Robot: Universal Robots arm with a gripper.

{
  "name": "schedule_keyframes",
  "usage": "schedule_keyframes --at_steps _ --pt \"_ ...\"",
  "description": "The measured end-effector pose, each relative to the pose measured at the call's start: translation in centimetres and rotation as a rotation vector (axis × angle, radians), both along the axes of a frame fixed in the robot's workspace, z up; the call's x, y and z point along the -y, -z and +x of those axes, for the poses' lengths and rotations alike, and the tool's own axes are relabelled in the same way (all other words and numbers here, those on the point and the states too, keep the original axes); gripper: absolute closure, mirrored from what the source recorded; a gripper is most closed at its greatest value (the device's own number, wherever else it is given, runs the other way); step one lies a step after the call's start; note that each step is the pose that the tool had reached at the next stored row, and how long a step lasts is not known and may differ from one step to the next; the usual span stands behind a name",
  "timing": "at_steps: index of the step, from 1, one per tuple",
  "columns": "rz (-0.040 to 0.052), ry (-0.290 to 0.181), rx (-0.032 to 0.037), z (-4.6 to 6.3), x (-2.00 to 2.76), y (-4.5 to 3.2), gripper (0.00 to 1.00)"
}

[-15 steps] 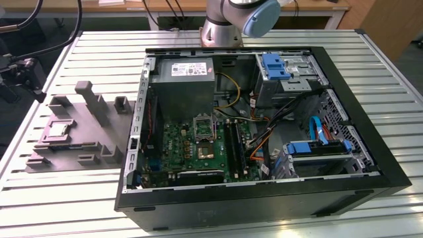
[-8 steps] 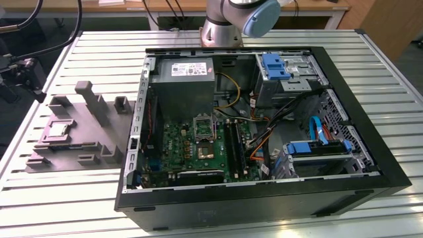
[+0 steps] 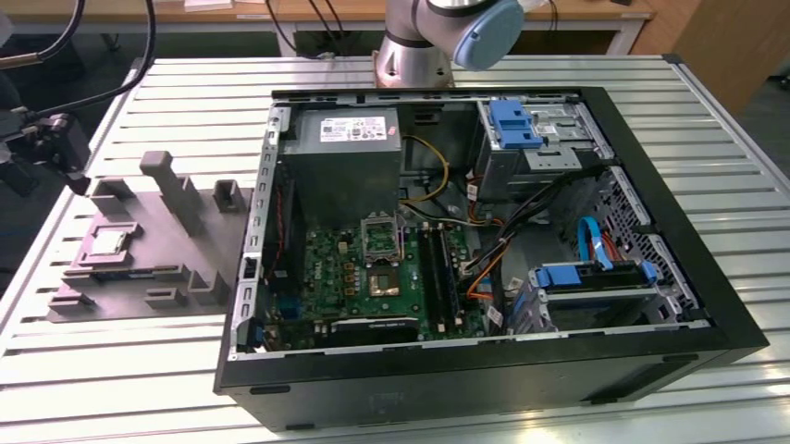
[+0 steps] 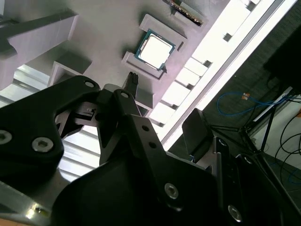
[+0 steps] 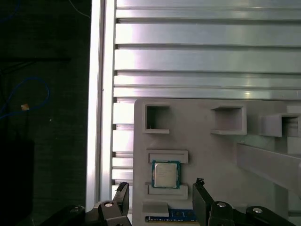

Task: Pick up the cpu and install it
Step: 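Pick up the cpu and move it towards the insertion slot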

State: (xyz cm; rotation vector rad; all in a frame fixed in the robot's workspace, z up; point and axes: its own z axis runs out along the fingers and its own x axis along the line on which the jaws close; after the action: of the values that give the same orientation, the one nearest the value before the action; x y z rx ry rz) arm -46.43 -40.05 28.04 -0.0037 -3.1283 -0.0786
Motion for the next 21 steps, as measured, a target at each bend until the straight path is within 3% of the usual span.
schedule_keyframes --at_steps 3,9,21 --pt "0.0001 0.015 0.0058 0.0 0.00 0.35 0.35" --pt "0.0000 0.018 0.0060 0.0 0.03 1.39 0.35" --pt "0.0000 0.018 0.0081 0.0 0.58 3.37 0.35"
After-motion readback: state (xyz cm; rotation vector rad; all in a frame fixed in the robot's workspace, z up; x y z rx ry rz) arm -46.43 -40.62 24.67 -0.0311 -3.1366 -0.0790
